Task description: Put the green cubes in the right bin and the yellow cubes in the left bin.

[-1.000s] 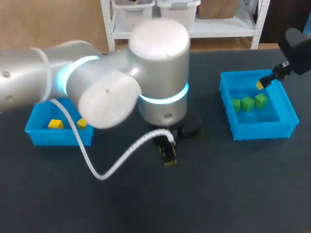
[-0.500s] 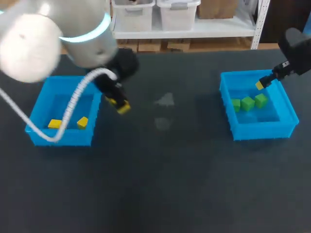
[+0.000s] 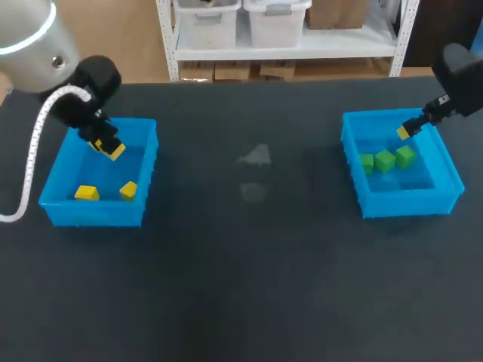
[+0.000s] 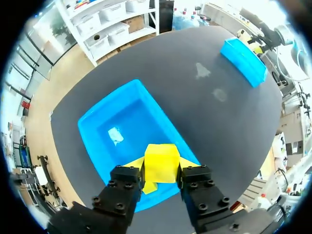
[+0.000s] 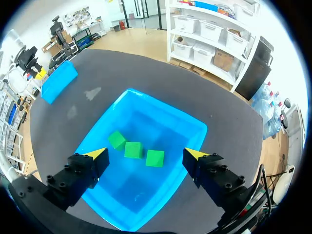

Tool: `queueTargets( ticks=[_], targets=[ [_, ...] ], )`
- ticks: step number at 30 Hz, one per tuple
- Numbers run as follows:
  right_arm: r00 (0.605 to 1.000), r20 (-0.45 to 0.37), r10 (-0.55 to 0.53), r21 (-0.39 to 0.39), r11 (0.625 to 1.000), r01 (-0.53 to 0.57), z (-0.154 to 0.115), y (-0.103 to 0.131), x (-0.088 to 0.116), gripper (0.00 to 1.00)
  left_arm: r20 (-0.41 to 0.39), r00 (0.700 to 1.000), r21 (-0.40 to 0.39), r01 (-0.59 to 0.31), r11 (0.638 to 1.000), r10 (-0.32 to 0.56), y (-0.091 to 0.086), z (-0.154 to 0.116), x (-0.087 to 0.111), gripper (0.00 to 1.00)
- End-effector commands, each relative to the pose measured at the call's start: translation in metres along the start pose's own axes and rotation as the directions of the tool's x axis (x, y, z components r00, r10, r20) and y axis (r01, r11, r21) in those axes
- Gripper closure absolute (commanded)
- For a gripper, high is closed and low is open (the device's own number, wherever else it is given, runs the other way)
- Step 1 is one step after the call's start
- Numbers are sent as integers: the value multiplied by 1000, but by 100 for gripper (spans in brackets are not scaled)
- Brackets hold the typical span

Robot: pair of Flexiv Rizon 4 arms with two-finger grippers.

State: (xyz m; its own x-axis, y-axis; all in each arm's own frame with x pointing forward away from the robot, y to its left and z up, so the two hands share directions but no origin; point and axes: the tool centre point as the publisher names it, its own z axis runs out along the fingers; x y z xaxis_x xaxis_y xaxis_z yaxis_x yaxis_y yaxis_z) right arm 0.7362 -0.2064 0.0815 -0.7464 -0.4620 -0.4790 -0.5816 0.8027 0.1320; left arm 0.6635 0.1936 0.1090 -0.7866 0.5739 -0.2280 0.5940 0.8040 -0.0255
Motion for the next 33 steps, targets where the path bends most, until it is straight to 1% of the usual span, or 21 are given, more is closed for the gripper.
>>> queueTargets(
  ticks=[1,2,7,10,11,12,14,15,33],
  targets=[
    [1000,2,0,1,1000,0,0,0,1,0,11,1000,-9,-10,1000,10,-1,4,2,42],
    [1000,2,0,1,1000,0,0,0,1,0,15,1000,-16,5,1000,-5,-2,4,1,0],
    [1000,2,0,1,1000,0,0,0,1,0,27,997,-37,73,997,-72,-7,4,-8,0],
    [1000,2,0,1,1000,0,0,0,1,0,42,992,-43,124,991,-123,-15,3,-16,0],
    [1000,2,0,1,1000,0,0,0,1,0,59,990,-40,133,990,-130,-18,3,-18,0],
    [1000,2,0,1,1000,0,0,0,1,0,83,982,-20,170,985,-168,-23,4,-24,0],
    [1000,2,0,1,1000,0,0,0,1,0,91,962,35,255,966,-257,-30,6,-33,0],
    [1000,2,0,1,1000,0,0,0,1,0,108,946,117,294,949,-306,-36,8,-39,0],
    [1000,2,0,1,1000,0,0,0,1,0,108,946,117,294,949,-306,-36,8,-39,0]
  ],
)
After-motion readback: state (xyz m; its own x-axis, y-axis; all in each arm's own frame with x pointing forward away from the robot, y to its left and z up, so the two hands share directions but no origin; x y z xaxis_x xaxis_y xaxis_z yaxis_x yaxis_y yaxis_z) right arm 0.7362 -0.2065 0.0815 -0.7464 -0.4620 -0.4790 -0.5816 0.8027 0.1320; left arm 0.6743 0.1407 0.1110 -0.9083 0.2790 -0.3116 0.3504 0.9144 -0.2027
